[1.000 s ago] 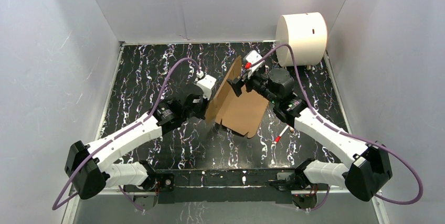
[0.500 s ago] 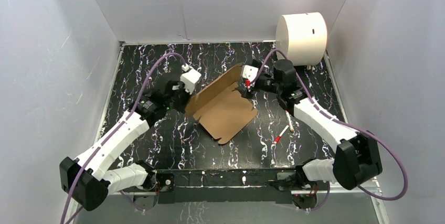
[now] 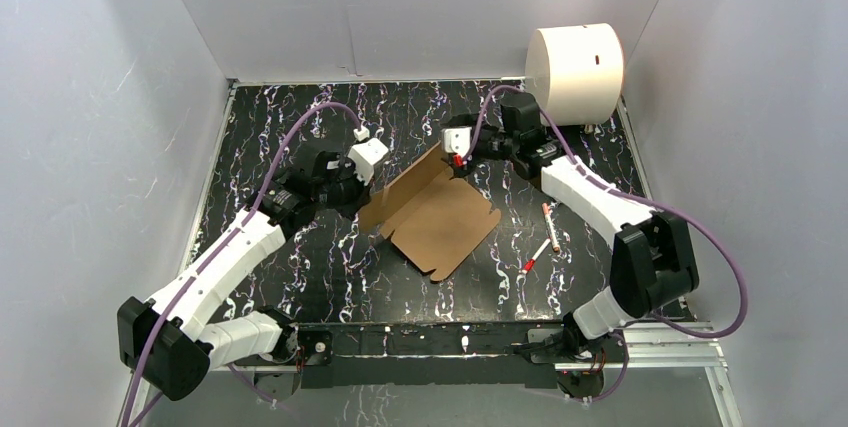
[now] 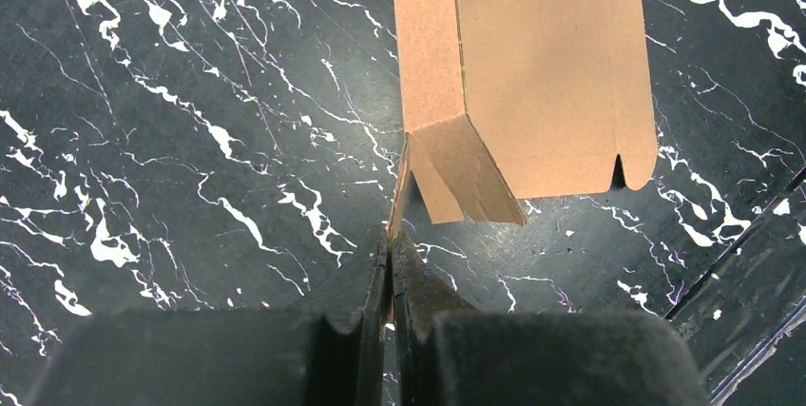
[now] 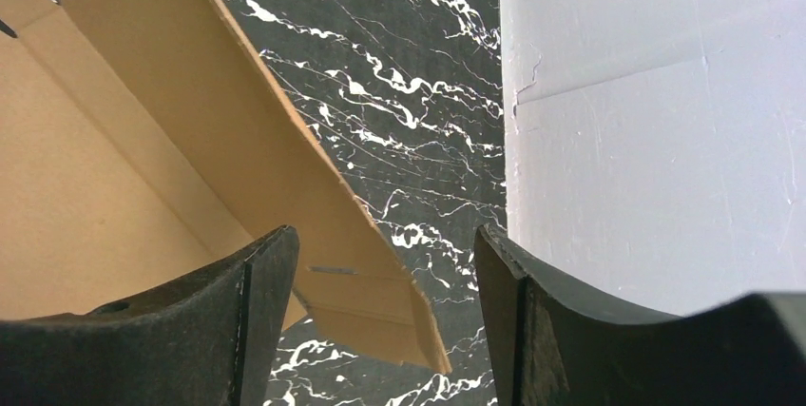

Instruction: Fold the paper box

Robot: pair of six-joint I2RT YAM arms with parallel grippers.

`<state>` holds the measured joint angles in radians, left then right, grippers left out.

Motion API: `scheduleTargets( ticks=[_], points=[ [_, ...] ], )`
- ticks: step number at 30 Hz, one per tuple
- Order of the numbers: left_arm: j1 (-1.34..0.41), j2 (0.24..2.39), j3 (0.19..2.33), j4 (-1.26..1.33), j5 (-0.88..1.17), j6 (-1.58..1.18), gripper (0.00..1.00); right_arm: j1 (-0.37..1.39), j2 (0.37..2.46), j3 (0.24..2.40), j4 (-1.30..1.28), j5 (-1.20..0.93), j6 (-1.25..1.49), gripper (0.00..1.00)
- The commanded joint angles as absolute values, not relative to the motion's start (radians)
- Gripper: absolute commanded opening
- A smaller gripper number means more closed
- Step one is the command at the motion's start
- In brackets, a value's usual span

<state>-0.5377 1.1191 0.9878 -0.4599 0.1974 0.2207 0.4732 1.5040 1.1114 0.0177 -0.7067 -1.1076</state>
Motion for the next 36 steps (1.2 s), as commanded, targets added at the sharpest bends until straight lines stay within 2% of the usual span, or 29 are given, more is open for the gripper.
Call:
scheduleTargets(
  ticks=[1, 5, 13, 20, 21, 23, 28, 36],
  points=[
    [-0.535, 1.095, 0.979, -0.451, 0.237, 0.241, 0.0, 0.471, 1.563, 1.227, -0.115, -0.721, -1.252, 0.73],
    [-0.535, 1.095, 0.975, -0.447, 0.236, 0.244, 0.0, 0.471, 1.605, 1.238, -0.135, -0.711, -1.279, 0.64],
    [-0.53, 1.108, 0.972, -0.443, 0.23, 0.244, 0.0, 0.471, 1.605, 1.205, -0.097, -0.651, -1.287, 0.26],
    [-0.494, 1.146, 0.981, -0.403, 0.175, 0.182, 0.0, 0.472, 1.56, 1.15, -0.039, -0.635, -1.251, 0.0],
    [-0.487, 1.155, 0.987, -0.391, 0.154, 0.16, 0.02, 0.472, 1.548, 1.141, -0.036, -0.631, -1.242, 0.0],
    [-0.485, 1.178, 1.012, -0.376, 0.094, 0.089, 0.12, 0.478, 1.52, 1.124, -0.032, -0.611, -1.223, 0.0],
    [-0.485, 1.161, 0.997, -0.227, 0.111, -0.101, 0.23, 0.53, 1.452, 1.079, -0.033, -0.515, -1.18, 0.0],
    [-0.483, 1.005, 0.778, 0.126, -0.066, -0.26, 0.33, 0.639, 1.372, 1.042, -0.1, -0.253, -1.097, 0.0]
  ],
)
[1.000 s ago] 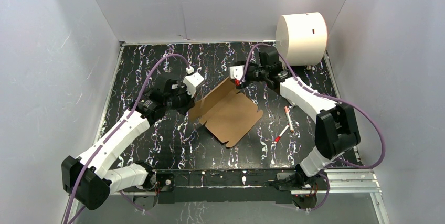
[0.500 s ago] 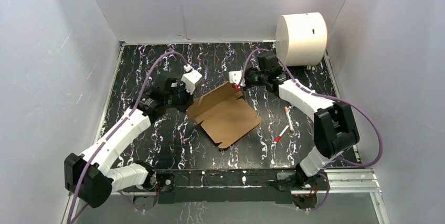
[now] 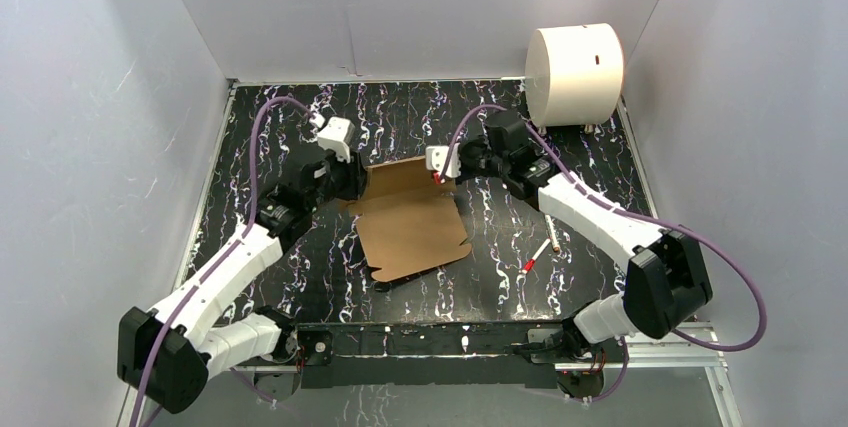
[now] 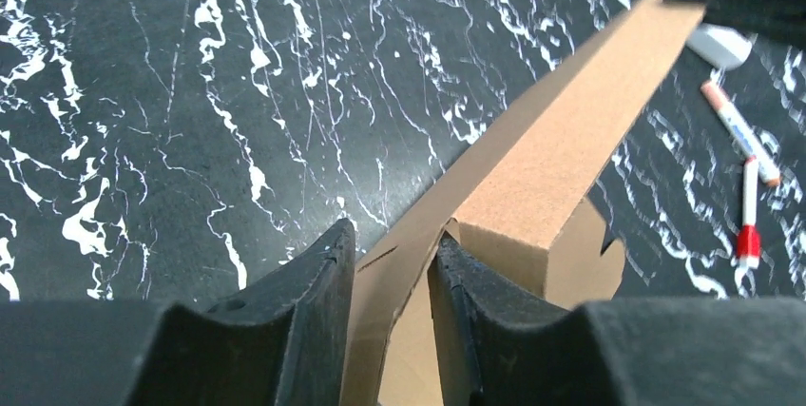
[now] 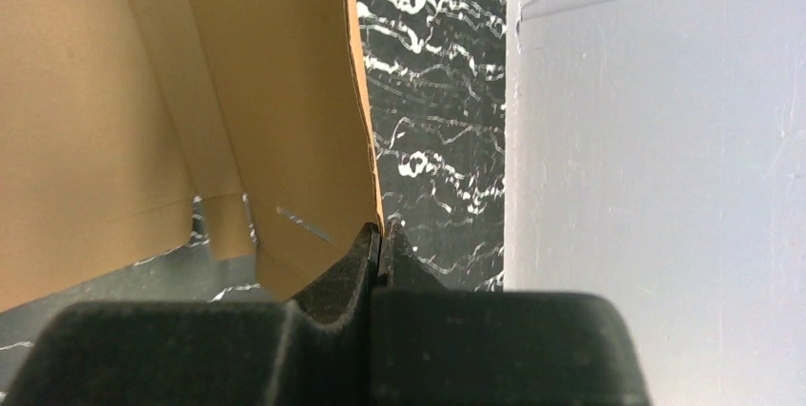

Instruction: Fold the paper box

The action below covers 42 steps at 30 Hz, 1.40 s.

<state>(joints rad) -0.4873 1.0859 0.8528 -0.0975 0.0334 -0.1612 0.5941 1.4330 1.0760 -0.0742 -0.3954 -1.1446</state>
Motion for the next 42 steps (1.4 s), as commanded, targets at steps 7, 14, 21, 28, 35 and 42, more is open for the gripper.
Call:
scheduleTargets(
  ticks=[7, 14, 21, 28, 35, 42],
  points=[
    [-0.46, 0.942, 0.657, 0.299, -0.104, -0.25, 0.46, 0.701, 1.327, 1.027, -0.184, -0.019, -1.049, 0.0],
    [-0.354, 0.955, 0.554, 0.456, -0.015, -0.289, 0.53, 0.728, 1.335, 1.04, -0.276, 0.114, -1.011, 0.0],
    [-0.262, 1.058, 0.438, 0.671, 0.241, -0.296, 0.62, 0.746, 1.335, 0.998, -0.264, 0.16, -0.969, 0.0],
    [-0.229, 1.155, 0.381, 0.795, 0.395, -0.277, 0.65, 0.791, 1.317, 0.925, -0.185, 0.245, -1.025, 0.0],
    [-0.226, 1.199, 0.36, 0.823, 0.451, -0.224, 0.66, 0.839, 1.252, 0.798, -0.034, 0.311, -1.143, 0.0],
    [-0.225, 1.274, 0.374, 0.831, 0.521, -0.199, 0.66, 0.879, 1.223, 0.72, 0.088, 0.343, -1.201, 0.0]
  ],
)
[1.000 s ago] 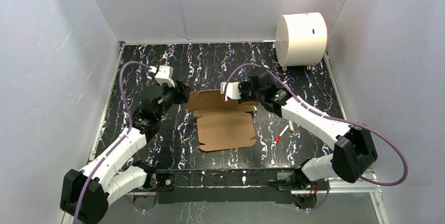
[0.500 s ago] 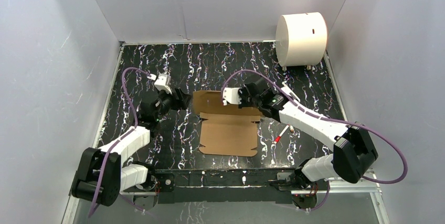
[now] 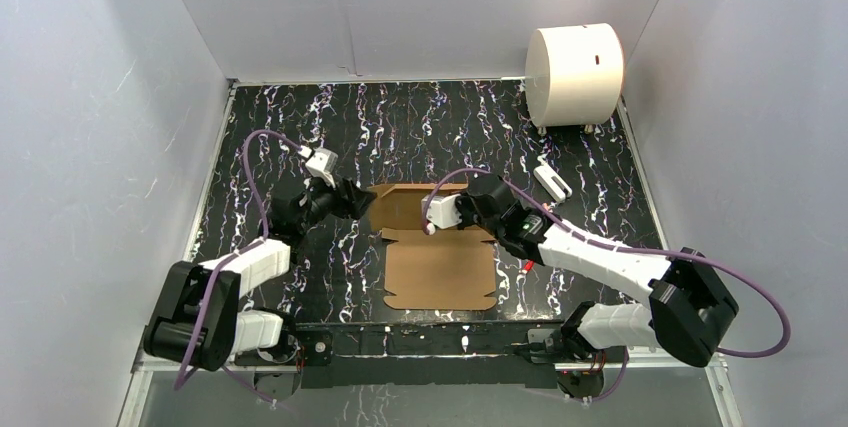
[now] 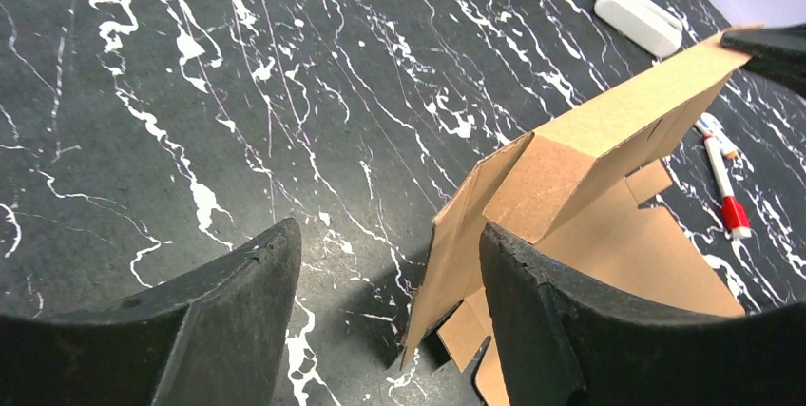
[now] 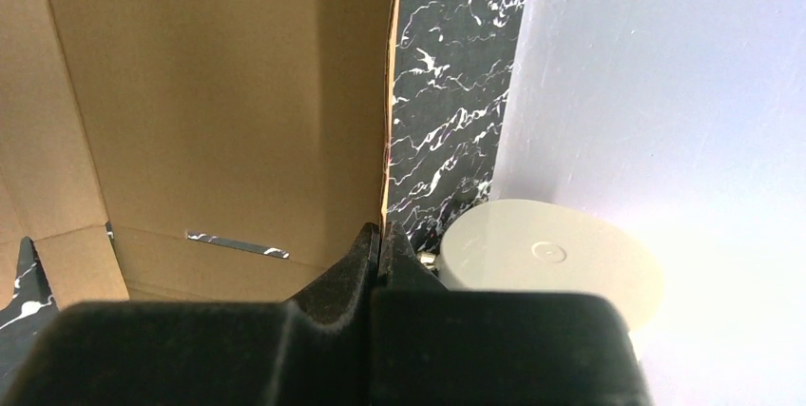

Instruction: Fold the paper box

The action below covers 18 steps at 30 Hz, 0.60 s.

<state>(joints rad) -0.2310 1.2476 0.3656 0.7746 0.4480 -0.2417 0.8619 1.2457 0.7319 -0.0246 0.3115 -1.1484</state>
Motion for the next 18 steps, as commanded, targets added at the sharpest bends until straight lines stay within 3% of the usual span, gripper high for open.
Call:
scheduleTargets(
  ticks=[1, 7, 13, 18],
  points=[
    [-0.225, 1.285, 0.377, 0.833, 0.533, -0.198, 0.66, 0.884, 1.225, 0.719, 0.093, 0.345, -1.201, 0.0],
    [-0.225, 1.321, 0.387, 0.839, 0.61, -0.177, 0.59, 0.897, 1.229, 0.705, 0.126, 0.357, -1.205, 0.0],
    [-0.225, 1.355, 0.409, 0.836, 0.685, -0.176, 0.17, 0.912, 1.242, 0.689, 0.209, 0.39, -1.219, 0.0],
    [-0.24, 1.286, 0.414, 0.834, 0.602, -0.225, 0.06, 0.918, 1.287, 0.698, 0.307, 0.439, -1.226, 0.0]
  ],
)
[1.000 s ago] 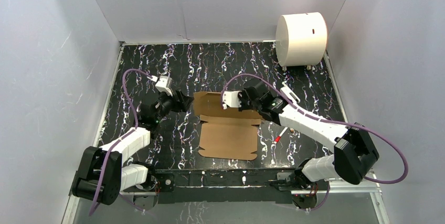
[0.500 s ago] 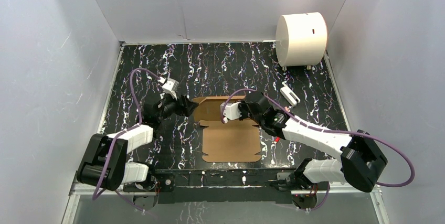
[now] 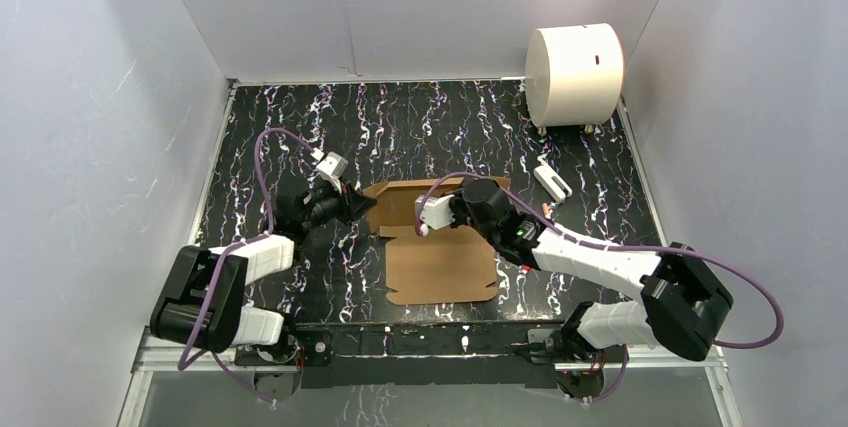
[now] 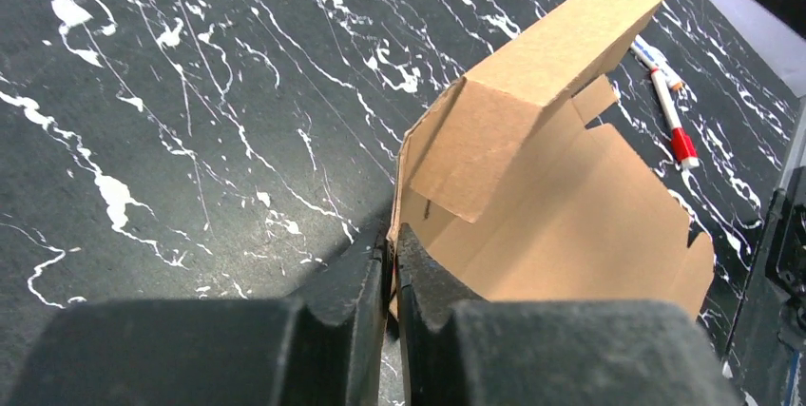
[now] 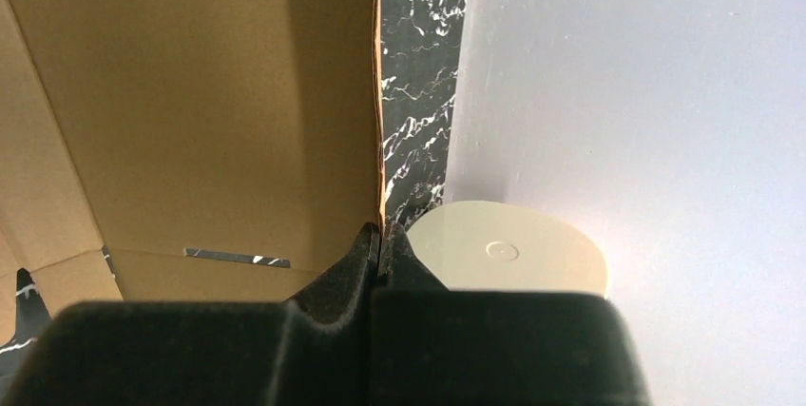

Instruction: Fold the paper box

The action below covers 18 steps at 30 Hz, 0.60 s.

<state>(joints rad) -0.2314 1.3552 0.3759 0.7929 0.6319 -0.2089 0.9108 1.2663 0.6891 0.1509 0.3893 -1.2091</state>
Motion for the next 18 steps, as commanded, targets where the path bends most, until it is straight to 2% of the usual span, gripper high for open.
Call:
scheduleTargets(
  ticks=[1, 8, 18],
  points=[
    [-0.254, 1.269, 0.415, 0.831, 0.574, -0.228, 0.05, 0.919, 1.293, 0.699, 0.328, 0.433, -1.231, 0.0],
    [-0.386, 1.218, 0.43, 0.778, 0.313, -0.188, 0.07, 0.926, 1.373, 0.719, 0.485, 0.48, -1.27, 0.0],
    [-0.505, 1.277, 0.453, 0.773, 0.102, -0.159, 0.1, 0.967, 1.436, 0.67, 0.684, 0.471, -1.347, 0.0]
  ],
)
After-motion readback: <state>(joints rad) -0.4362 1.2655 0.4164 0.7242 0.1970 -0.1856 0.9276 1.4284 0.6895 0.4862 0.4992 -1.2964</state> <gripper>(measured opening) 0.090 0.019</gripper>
